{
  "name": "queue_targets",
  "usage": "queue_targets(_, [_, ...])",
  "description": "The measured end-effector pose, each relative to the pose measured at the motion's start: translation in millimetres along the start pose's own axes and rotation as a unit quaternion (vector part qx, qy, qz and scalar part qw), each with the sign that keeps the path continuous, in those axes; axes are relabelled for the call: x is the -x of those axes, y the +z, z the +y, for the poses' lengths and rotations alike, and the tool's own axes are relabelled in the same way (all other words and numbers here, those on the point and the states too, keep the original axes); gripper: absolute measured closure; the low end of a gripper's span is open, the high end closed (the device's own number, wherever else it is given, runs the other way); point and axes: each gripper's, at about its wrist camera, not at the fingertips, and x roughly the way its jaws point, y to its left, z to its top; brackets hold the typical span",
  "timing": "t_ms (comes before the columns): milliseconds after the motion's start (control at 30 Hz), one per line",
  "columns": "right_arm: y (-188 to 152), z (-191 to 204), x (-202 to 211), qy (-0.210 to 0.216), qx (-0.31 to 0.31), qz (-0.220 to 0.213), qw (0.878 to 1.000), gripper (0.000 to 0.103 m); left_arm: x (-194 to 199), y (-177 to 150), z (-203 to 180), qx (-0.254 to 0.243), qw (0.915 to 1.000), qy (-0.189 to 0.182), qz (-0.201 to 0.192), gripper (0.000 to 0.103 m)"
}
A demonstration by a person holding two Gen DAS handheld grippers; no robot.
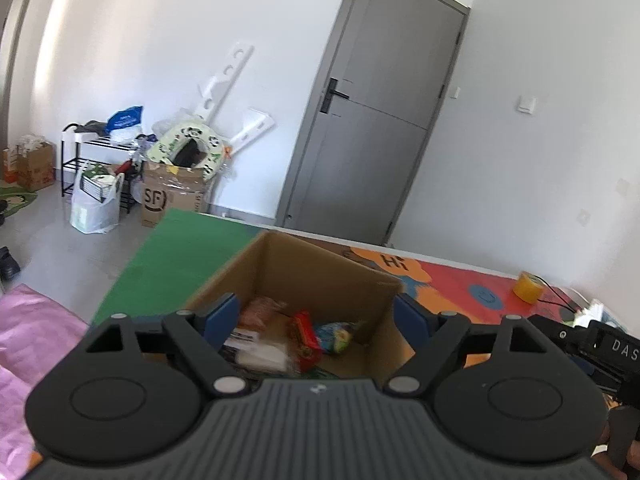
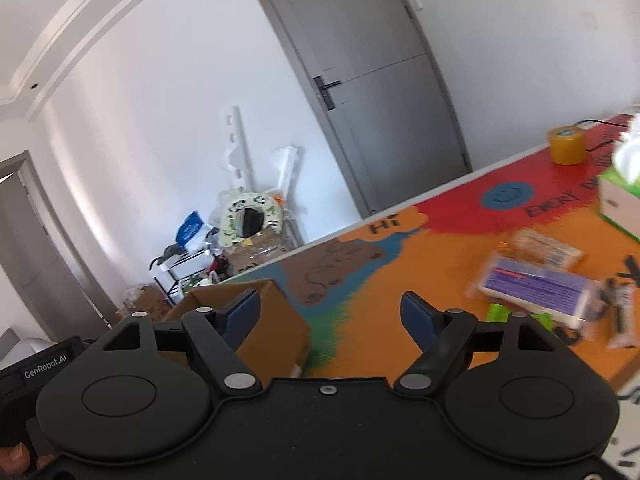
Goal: Organize snacks
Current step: 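Grasp the green bag with the left tool while the right tool grasps the clear-wrapped stick snack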
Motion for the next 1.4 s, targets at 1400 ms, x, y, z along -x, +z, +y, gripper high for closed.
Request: queue_targets(1400, [-8.8,-164.1,59.2,-0.119,-0.107,-0.026,0.987,0.025,-65.6,-56.6,-148.3,-0.067,0.9908,-0.086,0.079,0.013])
